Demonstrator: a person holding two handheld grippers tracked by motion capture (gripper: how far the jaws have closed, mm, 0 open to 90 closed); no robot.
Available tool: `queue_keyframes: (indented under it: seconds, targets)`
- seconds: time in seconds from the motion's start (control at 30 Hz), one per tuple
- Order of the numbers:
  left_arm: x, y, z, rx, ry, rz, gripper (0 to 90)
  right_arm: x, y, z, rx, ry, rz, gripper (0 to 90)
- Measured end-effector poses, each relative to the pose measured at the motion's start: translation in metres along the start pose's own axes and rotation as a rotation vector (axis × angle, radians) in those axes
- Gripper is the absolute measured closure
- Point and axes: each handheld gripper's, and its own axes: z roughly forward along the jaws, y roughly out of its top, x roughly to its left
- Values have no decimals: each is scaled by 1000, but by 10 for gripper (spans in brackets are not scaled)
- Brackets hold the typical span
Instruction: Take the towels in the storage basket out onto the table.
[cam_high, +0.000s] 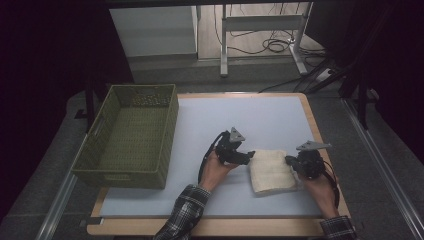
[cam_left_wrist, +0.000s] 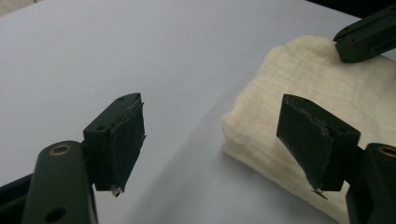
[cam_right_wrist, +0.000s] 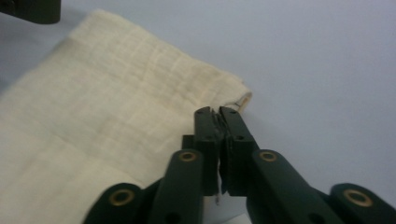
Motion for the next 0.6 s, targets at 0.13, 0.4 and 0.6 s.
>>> queue_keyframes:
  seconds: [0.13,0.4,0.6]
  targets:
    - [-2,0,6,23,3,15,241,-8,-7,1,-26,8,39,712]
    - [6,0,2,39,-13,-4,329,13,-13,-36,-54,29,-20,650]
    - [8,-5,10,80,-18,-13,373,23,-34,-44,-17,32,-15,598]
